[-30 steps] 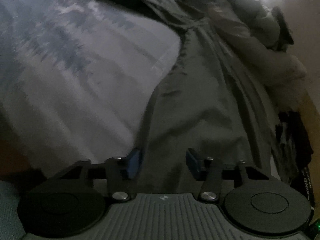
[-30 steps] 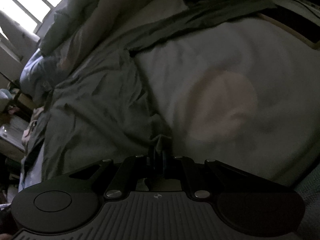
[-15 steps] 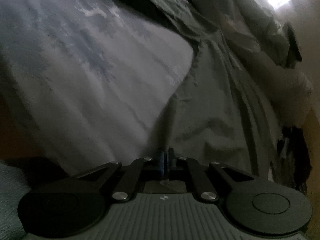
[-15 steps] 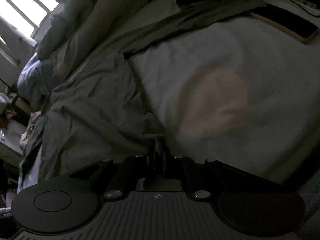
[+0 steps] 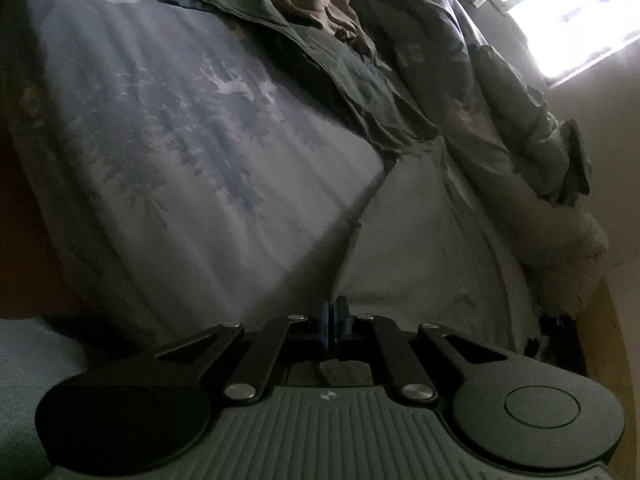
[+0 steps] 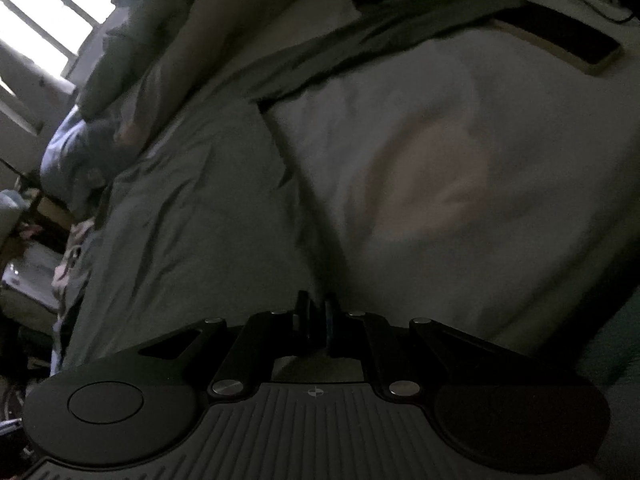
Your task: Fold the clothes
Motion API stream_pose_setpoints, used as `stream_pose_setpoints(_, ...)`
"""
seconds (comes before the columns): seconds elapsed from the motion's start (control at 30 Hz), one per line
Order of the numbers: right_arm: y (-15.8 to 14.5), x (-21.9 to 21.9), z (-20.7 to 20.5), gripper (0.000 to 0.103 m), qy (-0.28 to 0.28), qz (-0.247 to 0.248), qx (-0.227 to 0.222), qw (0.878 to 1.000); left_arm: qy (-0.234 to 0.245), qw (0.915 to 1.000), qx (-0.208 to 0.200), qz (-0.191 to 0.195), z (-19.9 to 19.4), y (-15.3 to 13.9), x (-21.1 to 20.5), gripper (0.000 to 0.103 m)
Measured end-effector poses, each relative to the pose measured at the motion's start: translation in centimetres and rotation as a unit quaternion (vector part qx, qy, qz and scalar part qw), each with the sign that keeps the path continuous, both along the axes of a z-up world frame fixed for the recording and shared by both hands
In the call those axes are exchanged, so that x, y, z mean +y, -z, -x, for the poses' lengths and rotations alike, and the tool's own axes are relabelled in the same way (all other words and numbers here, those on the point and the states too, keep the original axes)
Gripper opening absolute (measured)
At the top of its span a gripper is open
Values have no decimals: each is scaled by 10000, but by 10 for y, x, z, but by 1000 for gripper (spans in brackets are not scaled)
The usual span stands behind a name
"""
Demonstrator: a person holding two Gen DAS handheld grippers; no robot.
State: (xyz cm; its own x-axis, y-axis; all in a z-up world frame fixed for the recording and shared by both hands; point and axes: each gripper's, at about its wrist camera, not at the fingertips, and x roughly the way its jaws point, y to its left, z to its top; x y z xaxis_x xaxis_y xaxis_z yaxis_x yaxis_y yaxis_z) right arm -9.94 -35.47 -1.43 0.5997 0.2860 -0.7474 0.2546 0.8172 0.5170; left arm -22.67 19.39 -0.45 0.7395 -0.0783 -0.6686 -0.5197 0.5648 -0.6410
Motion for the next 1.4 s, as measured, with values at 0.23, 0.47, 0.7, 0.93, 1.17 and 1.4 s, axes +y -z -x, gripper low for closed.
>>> stream_pose_setpoints(0.23,14,2,-3,5,-234,601,457,9969,47,9974,658,-285,-13,21,-8,6)
stream_pose_setpoints(0.47,19,5,-7,32,-81,1079,618,9922,-172,9906,1236,-564,-12,31,-9,25)
stream_pose_setpoints(0.7,-12,-19,-4,72,886,1103,-176,9898,-368,9957,444,-722,-6,4,-18,76)
stream_pose_setpoints(0.93,-46,-35,14,78,1210,1386,-1050,9773,1457,9739,-1050,-1385,-79,-53,-123,91)
stream_pose_setpoints(1.17,-93,-96,37,86,1668,2012,-1503,9535,3415,8874,-2224,-2155,-143,-95,-296,99)
stream_pose_setpoints(1.4,-118,-158,81,92,2205,2202,-1544,9376,4888,7977,-2406,-2586,-174,-75,-463,99)
